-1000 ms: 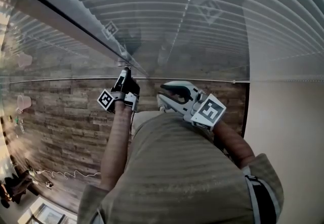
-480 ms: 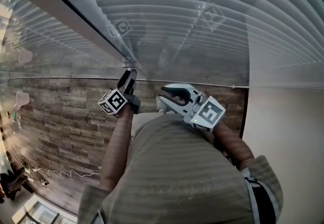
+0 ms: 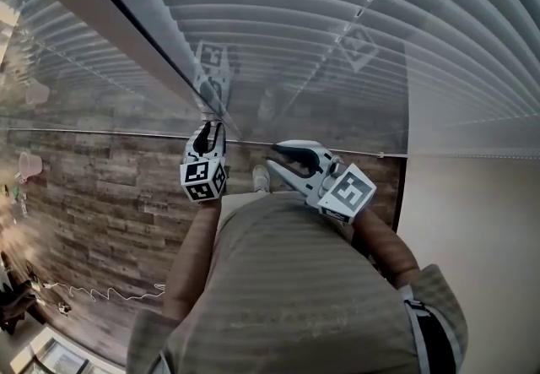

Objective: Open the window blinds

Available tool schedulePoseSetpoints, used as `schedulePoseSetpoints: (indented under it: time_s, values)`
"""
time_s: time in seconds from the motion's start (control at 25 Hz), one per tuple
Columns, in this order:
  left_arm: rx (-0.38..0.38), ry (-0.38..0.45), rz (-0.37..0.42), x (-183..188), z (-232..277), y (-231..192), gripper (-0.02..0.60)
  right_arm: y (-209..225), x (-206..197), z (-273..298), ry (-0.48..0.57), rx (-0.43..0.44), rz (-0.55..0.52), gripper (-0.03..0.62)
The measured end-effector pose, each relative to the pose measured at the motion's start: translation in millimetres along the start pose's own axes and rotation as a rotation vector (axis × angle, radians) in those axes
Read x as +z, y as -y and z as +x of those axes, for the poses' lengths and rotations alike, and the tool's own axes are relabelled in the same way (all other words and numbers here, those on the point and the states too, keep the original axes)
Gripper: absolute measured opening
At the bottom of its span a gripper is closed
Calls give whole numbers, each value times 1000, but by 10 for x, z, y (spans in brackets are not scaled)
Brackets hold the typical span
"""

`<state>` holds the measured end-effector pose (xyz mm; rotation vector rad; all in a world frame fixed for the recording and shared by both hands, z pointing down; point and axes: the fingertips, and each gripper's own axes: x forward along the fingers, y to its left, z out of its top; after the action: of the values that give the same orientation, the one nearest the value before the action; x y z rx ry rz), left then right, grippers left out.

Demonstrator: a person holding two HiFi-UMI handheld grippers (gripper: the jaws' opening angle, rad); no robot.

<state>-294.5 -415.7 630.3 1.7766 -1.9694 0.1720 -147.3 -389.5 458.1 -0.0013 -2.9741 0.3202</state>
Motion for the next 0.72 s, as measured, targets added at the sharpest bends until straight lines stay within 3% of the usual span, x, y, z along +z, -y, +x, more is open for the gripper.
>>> schedulePoseSetpoints:
  time_s: [0.16,0.28,0.44,0.6,0.72]
  values:
    - [-59,7,-178,6,12,-99,135,54,45,86,1,-5,-14,80]
    - [-120,22,-355,20,-7,-82,135,58,85,57,0,-14,-30,80]
    - [-180,37,-506,-46,24,-49,135,119,52,0,6,-34,-45,80]
    - [-276,61,-733,-14,-1,-132,135,148,93,48,-2,-57,-71,80]
    - [-312,62,-804,39,-1,-127,135,229,132,30,-14,-76,-77,80]
